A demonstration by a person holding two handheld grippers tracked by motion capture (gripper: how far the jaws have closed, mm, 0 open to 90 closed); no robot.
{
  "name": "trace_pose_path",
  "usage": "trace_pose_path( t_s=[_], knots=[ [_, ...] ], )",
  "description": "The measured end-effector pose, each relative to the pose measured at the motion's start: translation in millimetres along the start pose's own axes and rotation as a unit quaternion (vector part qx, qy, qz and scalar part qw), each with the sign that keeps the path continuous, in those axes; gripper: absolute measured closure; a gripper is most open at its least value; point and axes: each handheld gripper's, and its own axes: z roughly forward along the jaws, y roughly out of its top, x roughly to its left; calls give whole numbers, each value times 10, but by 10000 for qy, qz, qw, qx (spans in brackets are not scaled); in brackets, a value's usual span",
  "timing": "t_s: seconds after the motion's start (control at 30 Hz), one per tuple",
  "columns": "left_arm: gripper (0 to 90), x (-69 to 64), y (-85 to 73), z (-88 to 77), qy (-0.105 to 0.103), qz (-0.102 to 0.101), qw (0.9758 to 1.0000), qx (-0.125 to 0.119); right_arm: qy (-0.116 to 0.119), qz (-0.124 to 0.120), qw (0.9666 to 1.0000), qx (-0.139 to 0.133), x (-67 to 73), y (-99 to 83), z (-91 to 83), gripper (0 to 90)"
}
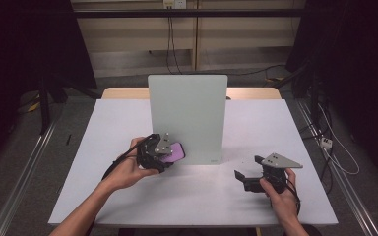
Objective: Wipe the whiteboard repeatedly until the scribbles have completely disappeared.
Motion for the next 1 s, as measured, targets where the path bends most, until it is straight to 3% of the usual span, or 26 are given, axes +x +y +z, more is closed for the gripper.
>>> trace_pose_path(
  t_s=[0.27,0.3,0.47,0.63,0.8,1.0],
  knots=[
    [410,-57,3,115,-283,-12,9996,56,2,14,10000,-8,-9,-3,-11,58],
    [410,-62,4,135,-287,69,9995,128,5,5,10000,-6,-8,-3,-11,57],
    [410,-90,25,168,-296,85,9994,156,0,-1,10000,4,-6,-1,-9,58],
    [410,-22,57,89,-225,-25,9997,-71,7,3,10000,2,-9,-2,-2,58],
    [410,179,146,-149,-68,-182,9990,-399,12,1,10000,2,-9,-1,-2,58],
    [409,385,253,-407,263,-436,9942,-946,10,9,10000,-8,-12,-2,-4,58]
  ],
)
